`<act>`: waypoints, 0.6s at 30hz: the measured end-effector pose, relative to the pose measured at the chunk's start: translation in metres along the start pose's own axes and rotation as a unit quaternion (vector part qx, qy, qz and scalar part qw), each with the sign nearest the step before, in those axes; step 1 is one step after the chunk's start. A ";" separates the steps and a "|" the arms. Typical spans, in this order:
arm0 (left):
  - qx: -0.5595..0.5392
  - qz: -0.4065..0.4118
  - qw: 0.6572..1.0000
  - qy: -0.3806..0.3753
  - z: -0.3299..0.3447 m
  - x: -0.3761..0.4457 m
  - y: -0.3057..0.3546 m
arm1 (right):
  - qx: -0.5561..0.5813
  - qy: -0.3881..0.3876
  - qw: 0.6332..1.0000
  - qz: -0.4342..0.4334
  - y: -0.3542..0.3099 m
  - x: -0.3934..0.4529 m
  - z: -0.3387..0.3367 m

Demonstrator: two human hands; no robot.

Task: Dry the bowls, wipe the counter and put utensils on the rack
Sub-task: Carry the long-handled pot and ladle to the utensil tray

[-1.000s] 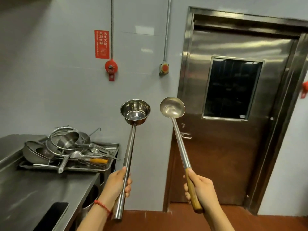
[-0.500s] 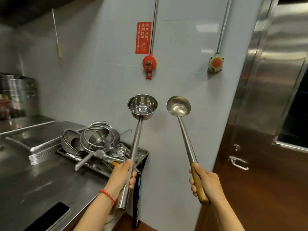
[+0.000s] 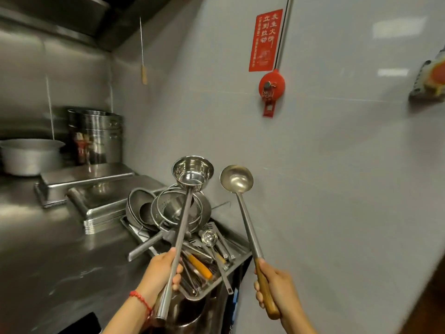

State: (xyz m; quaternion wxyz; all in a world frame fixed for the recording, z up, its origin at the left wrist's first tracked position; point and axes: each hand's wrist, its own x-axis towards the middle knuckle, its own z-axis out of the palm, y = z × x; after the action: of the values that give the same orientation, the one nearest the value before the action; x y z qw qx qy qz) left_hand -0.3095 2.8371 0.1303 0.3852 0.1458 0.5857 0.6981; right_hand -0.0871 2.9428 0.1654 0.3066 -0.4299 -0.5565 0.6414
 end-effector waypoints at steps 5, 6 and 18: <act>-0.012 -0.012 0.999 0.042 0.003 0.069 -0.002 | -0.022 -0.024 0.999 0.034 -0.002 0.084 0.015; -0.012 -0.014 0.999 0.049 0.003 0.080 -0.004 | -0.031 -0.030 0.998 0.036 -0.002 0.099 0.018; -0.047 -0.065 0.992 0.100 0.001 0.154 -0.022 | -0.108 -0.092 0.988 0.063 0.005 0.241 0.068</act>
State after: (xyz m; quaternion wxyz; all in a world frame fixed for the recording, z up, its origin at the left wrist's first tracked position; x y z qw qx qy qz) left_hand -0.4027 2.9473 0.0724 0.3760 0.0187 0.5963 0.7090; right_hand -0.2541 3.1218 0.1108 0.1647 -0.4344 -0.6201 0.6322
